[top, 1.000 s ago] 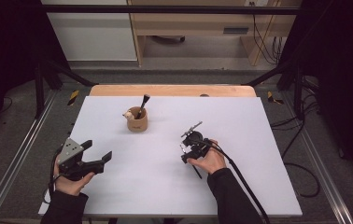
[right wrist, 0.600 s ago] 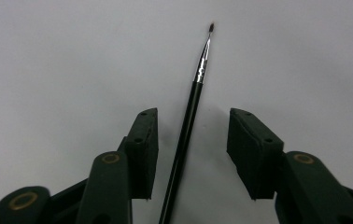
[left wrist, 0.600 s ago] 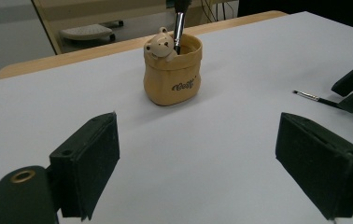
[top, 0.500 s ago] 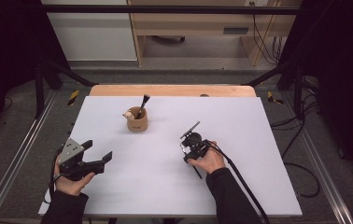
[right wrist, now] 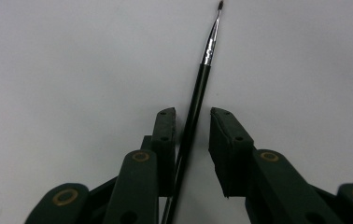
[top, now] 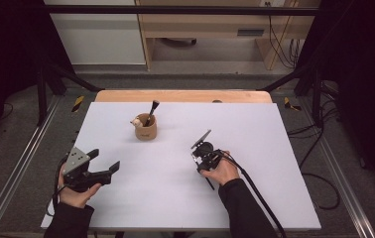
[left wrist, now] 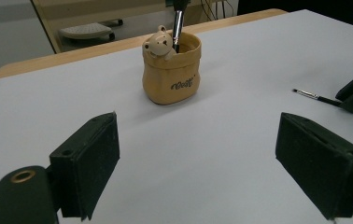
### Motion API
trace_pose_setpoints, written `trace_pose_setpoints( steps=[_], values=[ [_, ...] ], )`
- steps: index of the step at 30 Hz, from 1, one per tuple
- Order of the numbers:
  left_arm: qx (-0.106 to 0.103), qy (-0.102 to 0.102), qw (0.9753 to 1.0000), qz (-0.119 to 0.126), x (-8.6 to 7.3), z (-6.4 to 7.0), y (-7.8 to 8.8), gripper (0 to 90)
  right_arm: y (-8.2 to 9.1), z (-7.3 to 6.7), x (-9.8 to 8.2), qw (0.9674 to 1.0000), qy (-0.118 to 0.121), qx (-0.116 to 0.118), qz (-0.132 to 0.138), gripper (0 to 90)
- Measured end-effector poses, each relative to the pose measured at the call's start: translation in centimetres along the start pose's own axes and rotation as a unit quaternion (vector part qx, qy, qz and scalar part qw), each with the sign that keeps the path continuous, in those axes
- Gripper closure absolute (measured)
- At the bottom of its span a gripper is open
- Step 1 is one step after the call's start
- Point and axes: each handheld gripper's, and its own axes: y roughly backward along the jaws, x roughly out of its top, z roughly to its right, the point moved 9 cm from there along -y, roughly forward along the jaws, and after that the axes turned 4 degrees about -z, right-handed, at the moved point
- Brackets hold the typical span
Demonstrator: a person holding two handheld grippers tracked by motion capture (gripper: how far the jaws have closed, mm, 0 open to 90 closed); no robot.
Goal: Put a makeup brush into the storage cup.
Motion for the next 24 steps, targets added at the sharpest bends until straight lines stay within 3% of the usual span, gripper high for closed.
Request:
trace_pose_setpoints(
  steps=[15, 16, 24],
  values=[
    [0.001, 0.000, 1.0000, 0.000, -0.01, 0.00, -0.03, 13.1, 0.02, -0.19, -0.18, 0.9995, 0.001, -0.017, -0.027, 80.5],
    [0.001, 0.000, 1.0000, 0.000, 0.01, 0.00, -0.01, 13.1, -0.10, 0.02, -0.15, 0.9993, 0.016, -0.022, -0.023, 80.8],
    [0.001, 0.000, 1.0000, 0.000, 0.01, -0.01, 0.01, 13.2, -0.05, -0.27, -0.13, 0.9993, 0.006, -0.018, -0.032, 85.4]
  ],
)
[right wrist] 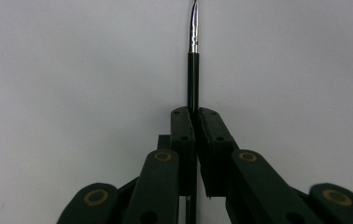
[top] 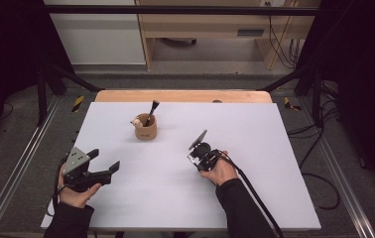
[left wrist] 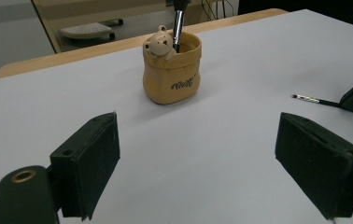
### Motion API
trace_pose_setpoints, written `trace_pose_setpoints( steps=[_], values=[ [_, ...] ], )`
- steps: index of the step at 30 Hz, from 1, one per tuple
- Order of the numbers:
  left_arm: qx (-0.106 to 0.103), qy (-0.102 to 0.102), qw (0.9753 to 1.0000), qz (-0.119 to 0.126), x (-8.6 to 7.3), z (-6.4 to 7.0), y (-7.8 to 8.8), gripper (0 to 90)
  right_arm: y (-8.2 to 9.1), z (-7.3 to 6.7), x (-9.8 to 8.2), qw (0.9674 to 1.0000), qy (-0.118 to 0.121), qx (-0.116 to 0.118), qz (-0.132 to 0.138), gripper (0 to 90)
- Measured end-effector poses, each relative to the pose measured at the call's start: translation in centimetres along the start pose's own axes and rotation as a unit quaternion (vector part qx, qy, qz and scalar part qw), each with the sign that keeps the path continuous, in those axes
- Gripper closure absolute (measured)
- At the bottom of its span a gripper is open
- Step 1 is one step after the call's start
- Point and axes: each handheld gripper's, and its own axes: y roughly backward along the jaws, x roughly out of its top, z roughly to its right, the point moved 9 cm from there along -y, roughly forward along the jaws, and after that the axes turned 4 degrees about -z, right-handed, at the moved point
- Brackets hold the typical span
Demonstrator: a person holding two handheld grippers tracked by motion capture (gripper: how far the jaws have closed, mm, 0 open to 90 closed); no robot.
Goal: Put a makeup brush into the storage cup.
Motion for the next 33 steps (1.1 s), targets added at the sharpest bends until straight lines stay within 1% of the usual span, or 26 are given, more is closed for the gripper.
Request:
trace_pose_setpoints(
  steps=[4, 5, 7, 8, 9, 12, 13, 14, 16, 19, 22, 23, 24, 25, 26, 29, 30, 31, 32, 33],
  values=[
    [0.000, 0.000, 1.0000, 0.000, 0.0, 0.0, 0.0, 13.2, 0.0, -0.1, 0.0, 1.0000, -0.006, 0.003, -0.002, 85.5],
    [0.000, 0.000, 1.0000, 0.000, 0.0, 0.0, 0.0, 13.3, -0.1, 0.2, 0.0, 0.9999, 0.011, -0.003, 0.004, 85.6],
    [0.000, 0.000, 1.0000, 0.000, 0.0, 0.0, 0.0, 13.2, 0.0, 0.0, 0.0, 1.0000, 0.001, 0.001, 0.001, 85.6],
    [0.000, 0.000, 1.0000, -0.001, 0.0, 0.0, 0.0, 13.3, 0.0, 0.0, 0.0, 1.0000, 0.000, 0.001, 0.002, 85.6],
    [0.000, 0.000, 1.0000, -0.001, 0.0, 0.0, 0.0, 13.3, 0.0, 0.1, 0.0, 0.9999, 0.009, -0.001, 0.005, 85.7],
    [0.000, 0.000, 1.0000, 0.000, 0.0, 0.0, 0.0, 13.3, 0.0, 0.1, 0.0, 0.9999, 0.007, 0.004, 0.006, 85.7],
    [0.000, 0.000, 1.0000, 0.000, 0.0, 0.0, 0.0, 13.3, 0.1, 0.0, 0.0, 0.9999, 0.003, 0.008, 0.005, 85.7],
    [0.000, 0.000, 1.0000, 0.000, 0.0, 0.0, 0.0, 13.3, 0.2, -0.2, 0.0, 0.9999, -0.005, 0.015, 0.003, 85.7],
    [0.000, 0.001, 1.0000, 0.000, 0.0, 0.0, 0.0, 13.3, 0.5, -0.2, 0.0, 0.9998, -0.002, 0.016, 0.007, 85.8],
    [0.000, 0.001, 1.0000, 0.000, 0.0, 0.0, 0.0, 13.3, 0.9, -0.2, 0.0, 0.9997, -0.003, 0.020, 0.014, 85.8],
    [0.000, 0.002, 1.0000, 0.000, 0.0, 0.0, 0.0, 13.3, 1.6, -0.1, 0.0, 0.9993, -0.008, 0.026, 0.026, 85.7],
    [0.000, 0.002, 1.0000, 0.000, 0.0, 0.0, 0.0, 13.3, 1.9, 0.0, 0.1, 0.9991, -0.005, 0.028, 0.030, 85.7],
    [0.000, 0.002, 1.0000, 0.000, 0.0, 0.0, 0.0, 13.3, 2.1, -0.1, 0.1, 0.9989, -0.009, 0.031, 0.034, 85.7],
    [-0.001, 0.002, 1.0000, 0.000, 0.0, 0.1, 0.0, 13.2, 2.3, 0.1, 0.1, 0.9987, -0.002, 0.031, 0.041, 85.8],
    [-0.001, 0.002, 1.0000, 0.000, 0.0, 0.1, 0.0, 13.2, 2.5, 0.1, 0.1, 0.9984, -0.004, 0.032, 0.046, 85.7],
    [-0.002, 0.001, 1.0000, -0.001, 0.0, 0.2, 0.0, 13.2, 3.1, 0.1, 0.2, 0.9972, -0.005, 0.039, 0.063, 85.7],
    [-0.003, 0.001, 1.0000, -0.001, 0.0, 0.2, 0.0, 13.2, 3.4, 0.2, 0.2, 0.9966, -0.001, 0.040, 0.073, 85.7],
    [-0.003, 0.001, 1.0000, 0.000, 0.1, 0.2, -0.1, 13.2, 3.6, 0.2, 0.2, 0.9962, -0.003, 0.043, 0.077, 85.7],
    [-0.004, 0.001, 1.0000, 0.000, 0.1, 0.3, -0.1, 13.2, 3.9, 0.1, 0.2, 0.9958, -0.010, 0.045, 0.079, 85.7],
    [-0.004, 0.002, 1.0000, 0.000, 0.1, 0.3, 0.0, 13.2, 4.1, 0.1, 0.2, 0.9952, -0.009, 0.047, 0.085, 85.8]
  ],
)
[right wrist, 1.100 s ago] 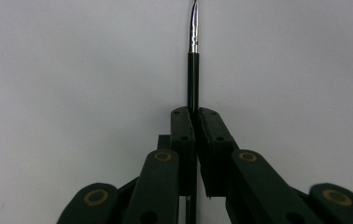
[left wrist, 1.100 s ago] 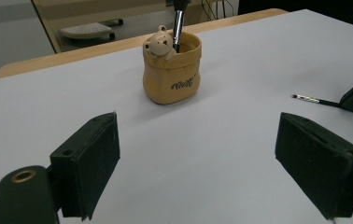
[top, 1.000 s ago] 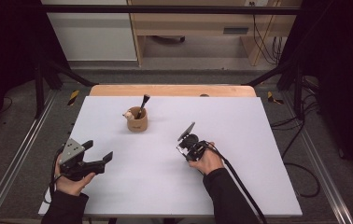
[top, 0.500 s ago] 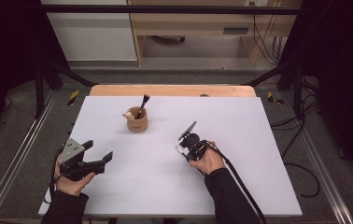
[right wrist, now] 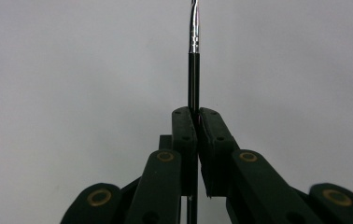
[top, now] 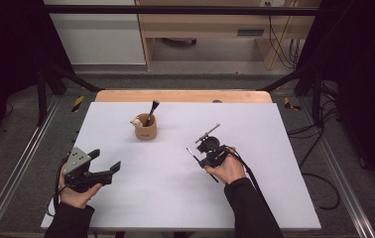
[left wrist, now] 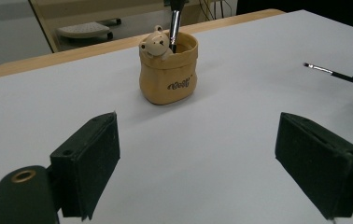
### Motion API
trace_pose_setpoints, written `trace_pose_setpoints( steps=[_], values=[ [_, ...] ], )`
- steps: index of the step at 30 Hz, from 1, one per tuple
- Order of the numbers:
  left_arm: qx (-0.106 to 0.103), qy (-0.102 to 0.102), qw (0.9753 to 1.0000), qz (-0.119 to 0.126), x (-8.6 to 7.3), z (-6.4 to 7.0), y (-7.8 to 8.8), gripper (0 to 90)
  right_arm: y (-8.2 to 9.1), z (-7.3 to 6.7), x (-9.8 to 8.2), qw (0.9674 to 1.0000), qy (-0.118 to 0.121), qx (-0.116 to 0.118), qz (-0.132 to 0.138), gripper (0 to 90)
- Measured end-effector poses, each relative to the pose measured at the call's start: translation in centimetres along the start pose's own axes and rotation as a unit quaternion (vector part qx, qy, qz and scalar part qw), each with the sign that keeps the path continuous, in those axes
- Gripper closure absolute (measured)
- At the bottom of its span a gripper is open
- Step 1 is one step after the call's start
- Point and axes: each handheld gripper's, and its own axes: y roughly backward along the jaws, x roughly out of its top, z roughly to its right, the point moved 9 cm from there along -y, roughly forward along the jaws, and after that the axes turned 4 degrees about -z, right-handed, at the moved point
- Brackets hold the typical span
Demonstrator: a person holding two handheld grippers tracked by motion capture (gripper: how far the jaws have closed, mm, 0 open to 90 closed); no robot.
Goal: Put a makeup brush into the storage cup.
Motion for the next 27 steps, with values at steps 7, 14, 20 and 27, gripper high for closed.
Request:
trace_pose_setpoints(
  steps=[7, 14, 20, 27],
  values=[
    [-0.007, 0.002, 1.0000, 0.004, 0.3, 0.5, 0.1, 13.2, 1.9, -0.2, 0.4, 0.9985, 0.004, 0.010, 0.054, 85.7],
    [-0.013, 0.000, 0.9999, 0.011, 0.6, 1.2, 0.2, 13.2, 3.3, -0.1, 0.6, 0.9945, 0.008, 0.015, 0.104, 85.7],
    [-0.021, 0.001, 0.9996, 0.018, 1.1, 1.9, 0.3, 13.3, 4.3, -0.5, 0.6, 0.9891, 0.013, 0.037, 0.142, 85.7],
    [-0.028, 0.005, 0.9992, 0.027, 1.9, 2.7, 0.2, 13.4, 5.3, -0.8, 0.4, 0.9809, 0.020, 0.058, 0.185, 85.7]
  ],
)
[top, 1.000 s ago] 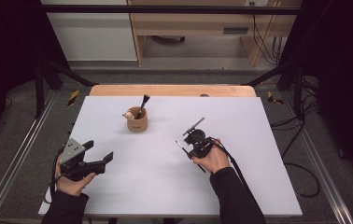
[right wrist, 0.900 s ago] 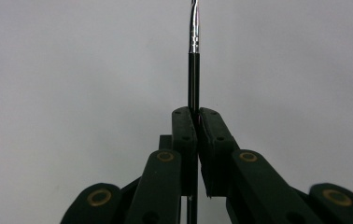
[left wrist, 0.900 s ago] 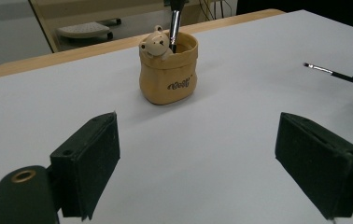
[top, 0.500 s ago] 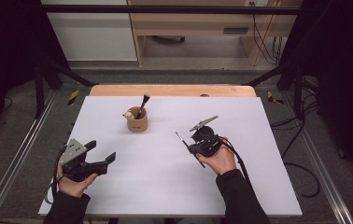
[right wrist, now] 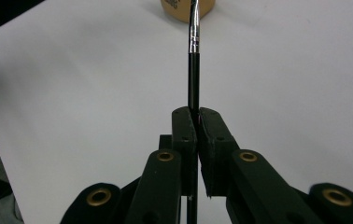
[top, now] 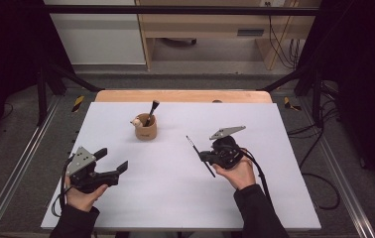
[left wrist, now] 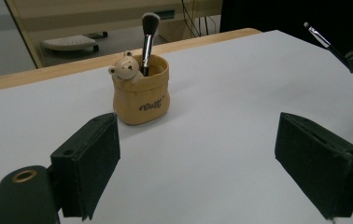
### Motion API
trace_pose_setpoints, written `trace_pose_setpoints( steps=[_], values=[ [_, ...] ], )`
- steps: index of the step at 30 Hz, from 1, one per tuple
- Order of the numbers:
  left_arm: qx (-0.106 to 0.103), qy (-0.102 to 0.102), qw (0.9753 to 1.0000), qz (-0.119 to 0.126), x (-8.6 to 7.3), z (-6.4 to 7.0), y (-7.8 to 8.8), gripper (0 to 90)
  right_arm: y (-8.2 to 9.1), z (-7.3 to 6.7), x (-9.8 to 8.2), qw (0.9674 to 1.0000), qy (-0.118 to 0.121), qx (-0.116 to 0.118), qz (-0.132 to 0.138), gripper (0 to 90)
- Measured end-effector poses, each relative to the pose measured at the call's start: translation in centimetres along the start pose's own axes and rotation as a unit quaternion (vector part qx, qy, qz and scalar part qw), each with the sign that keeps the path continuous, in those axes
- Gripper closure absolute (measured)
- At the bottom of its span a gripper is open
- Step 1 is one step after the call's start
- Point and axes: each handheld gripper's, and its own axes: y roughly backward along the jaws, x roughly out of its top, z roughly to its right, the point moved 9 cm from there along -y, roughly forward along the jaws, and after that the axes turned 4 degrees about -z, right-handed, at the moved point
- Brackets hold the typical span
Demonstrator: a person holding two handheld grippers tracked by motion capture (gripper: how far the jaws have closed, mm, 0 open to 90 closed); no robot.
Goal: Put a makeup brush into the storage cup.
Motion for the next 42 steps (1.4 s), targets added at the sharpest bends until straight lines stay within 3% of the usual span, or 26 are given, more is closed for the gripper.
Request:
trace_pose_setpoints(
  steps=[8, 16, 23, 31, 42],
  values=[
    [-0.016, 0.001, 0.9998, 0.007, 1.3, 1.5, -0.5, 13.6, 1.6, -0.3, 0.3, 0.9981, 0.005, 0.014, 0.060, 85.7],
    [-0.032, 0.003, 0.9993, 0.018, 2.7, 3.0, -1.0, 13.7, 2.5, -0.5, 0.2, 0.9951, 0.005, 0.023, 0.096, 85.7],
    [-0.042, 0.005, 0.9984, 0.038, 4.6, 4.2, -1.5, 13.8, 2.7, -1.0, 0.2, 0.9928, 0.005, 0.033, 0.115, 85.7],
    [-0.057, 0.023, 0.9966, 0.054, 6.1, 5.8, -2.9, 14.3, 2.8, -1.7, 0.5, 0.9890, 0.006, 0.045, 0.141, 85.7],
    [-0.074, 0.026, 0.9953, 0.057, 7.1, 7.7, -4.6, 14.9, 2.9, -2.5, 1.1, 0.9839, 0.000, 0.059, 0.169, 85.7]
  ],
)
